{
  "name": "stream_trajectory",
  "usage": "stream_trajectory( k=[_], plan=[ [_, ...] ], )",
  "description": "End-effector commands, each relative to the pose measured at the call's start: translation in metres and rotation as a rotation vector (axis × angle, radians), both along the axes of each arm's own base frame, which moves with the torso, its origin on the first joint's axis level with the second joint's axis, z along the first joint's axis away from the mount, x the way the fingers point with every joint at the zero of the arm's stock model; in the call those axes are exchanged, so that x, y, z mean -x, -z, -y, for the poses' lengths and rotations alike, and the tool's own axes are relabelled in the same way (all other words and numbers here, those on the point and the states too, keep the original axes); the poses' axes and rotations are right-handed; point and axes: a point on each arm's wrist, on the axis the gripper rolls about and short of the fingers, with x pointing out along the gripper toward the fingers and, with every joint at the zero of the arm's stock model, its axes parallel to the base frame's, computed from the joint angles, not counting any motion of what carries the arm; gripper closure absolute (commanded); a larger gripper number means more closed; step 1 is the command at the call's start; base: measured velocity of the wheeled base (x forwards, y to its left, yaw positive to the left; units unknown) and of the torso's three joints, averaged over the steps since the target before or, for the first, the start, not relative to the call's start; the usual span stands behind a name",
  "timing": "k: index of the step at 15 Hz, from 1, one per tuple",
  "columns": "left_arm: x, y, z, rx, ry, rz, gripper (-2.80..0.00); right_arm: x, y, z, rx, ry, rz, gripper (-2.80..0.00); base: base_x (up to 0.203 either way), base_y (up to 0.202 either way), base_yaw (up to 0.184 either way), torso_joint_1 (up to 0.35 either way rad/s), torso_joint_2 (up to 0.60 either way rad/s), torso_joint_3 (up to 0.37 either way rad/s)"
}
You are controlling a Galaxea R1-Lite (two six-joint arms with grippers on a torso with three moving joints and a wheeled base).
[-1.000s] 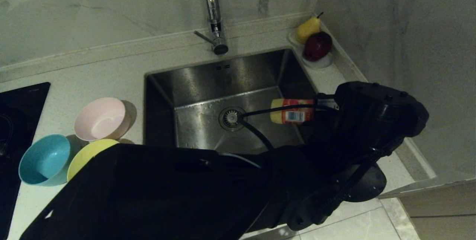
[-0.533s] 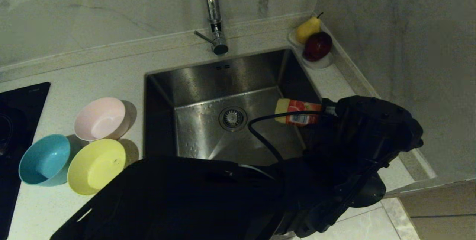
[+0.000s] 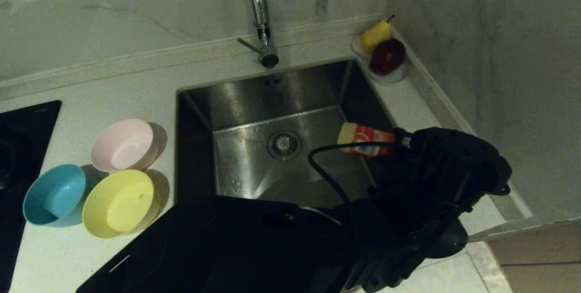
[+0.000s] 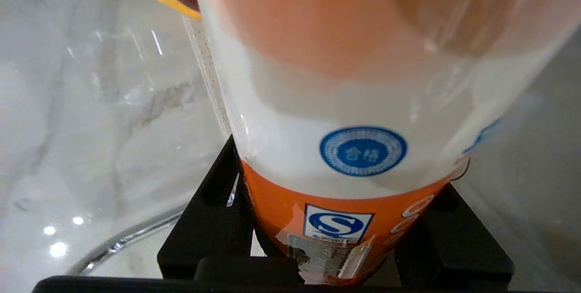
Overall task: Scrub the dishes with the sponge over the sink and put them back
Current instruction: Squeeze it onto the sponge
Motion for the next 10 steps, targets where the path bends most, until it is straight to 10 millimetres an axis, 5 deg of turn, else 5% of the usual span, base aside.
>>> stream_trajectory(
  k=[1,10],
  plan=[
    [-0.002,0.006,0.002,-0.035,-0.007,0.001,0.00,0.000,0.000,0.000,0.001,-0.001,0.001,0.00,0.000,0.000,0.000,0.000,0.00,0.000],
    [-0.009,0.020,0.002,-0.109,-0.062,0.000,0.00,0.000,0.000,0.000,-0.001,0.000,-0.001,0.00,0.000,0.000,0.000,0.000,0.00,0.000]
  ],
)
